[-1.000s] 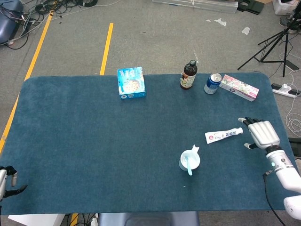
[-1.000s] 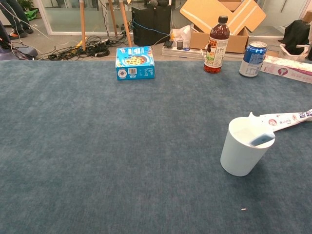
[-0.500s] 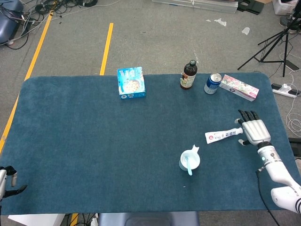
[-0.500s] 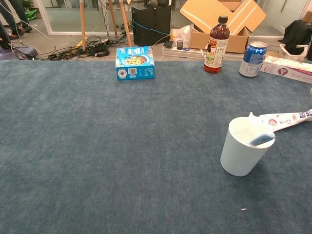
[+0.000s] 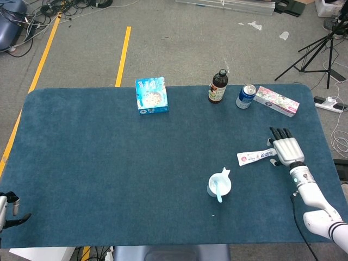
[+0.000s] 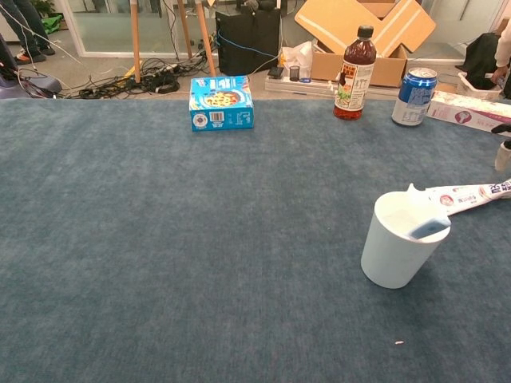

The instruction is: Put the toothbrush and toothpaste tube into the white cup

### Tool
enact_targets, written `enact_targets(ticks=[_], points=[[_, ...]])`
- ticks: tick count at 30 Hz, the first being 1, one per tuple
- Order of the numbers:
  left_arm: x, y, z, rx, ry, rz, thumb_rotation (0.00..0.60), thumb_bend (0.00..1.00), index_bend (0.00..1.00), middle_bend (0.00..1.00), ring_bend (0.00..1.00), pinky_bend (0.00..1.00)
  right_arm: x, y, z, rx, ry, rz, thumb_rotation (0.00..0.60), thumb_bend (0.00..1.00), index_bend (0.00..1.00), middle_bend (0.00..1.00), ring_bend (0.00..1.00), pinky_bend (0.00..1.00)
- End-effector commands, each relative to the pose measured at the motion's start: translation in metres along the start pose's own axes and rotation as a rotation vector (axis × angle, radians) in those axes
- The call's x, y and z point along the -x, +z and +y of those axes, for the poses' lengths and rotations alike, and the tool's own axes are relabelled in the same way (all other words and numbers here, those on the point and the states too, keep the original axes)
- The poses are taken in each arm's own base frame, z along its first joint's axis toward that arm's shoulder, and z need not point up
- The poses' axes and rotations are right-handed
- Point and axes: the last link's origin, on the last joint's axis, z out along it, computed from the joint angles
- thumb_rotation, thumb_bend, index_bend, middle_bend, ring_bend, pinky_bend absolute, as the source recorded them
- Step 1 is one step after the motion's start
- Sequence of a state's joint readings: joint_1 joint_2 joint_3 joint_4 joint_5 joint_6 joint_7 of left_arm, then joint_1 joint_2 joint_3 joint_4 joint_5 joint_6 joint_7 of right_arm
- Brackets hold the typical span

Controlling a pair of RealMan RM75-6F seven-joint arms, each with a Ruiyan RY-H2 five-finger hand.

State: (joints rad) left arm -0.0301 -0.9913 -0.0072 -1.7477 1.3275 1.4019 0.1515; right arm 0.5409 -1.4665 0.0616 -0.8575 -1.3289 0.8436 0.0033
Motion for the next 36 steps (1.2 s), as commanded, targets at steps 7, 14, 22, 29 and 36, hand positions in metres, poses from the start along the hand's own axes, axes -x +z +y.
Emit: enact_targets(ticks=[7,14,22,29,36], points=[[-0.001,0.0,0.0,0.0,-0.002,0.002,0.6,0.0,0.81,0.54,0.43,0.39,0.004,0.008,-0.006,0.005,-0.007,-0.024,0.6,0.19,0.43,0.0,0.0,0.0],[-0.001,-0.001,0.0,0.001,-0.003,0.002,0.6,0.0,0.81,0.54,0.43,0.39,0.008,0.011,-0.009,0.009,-0.012,-0.04,0.6,0.2,0.46,0.0,0.0,0.0],[-0.001,-0.001,0.0,0.001,-0.005,0.003,0.6,0.0,0.81,0.54,0.43,0.39,0.011,0.015,-0.009,0.02,-0.009,-0.051,0.6,0.21,0.5,0.0,0.0,0.0],[-0.001,-0.001,0.0,0.001,-0.005,0.003,0.6,0.0,0.81,0.54,0.43,0.39,0.011,0.016,-0.01,0.027,-0.004,-0.047,0.6,0.29,0.54,0.0,0.0,0.0],[-0.001,-0.001,-0.001,0.001,-0.007,0.003,0.6,0.0,0.81,0.54,0.43,0.39,0.005,0.011,-0.007,0.021,0.022,-0.018,0.6,0.34,0.56,0.0,0.0,0.0]])
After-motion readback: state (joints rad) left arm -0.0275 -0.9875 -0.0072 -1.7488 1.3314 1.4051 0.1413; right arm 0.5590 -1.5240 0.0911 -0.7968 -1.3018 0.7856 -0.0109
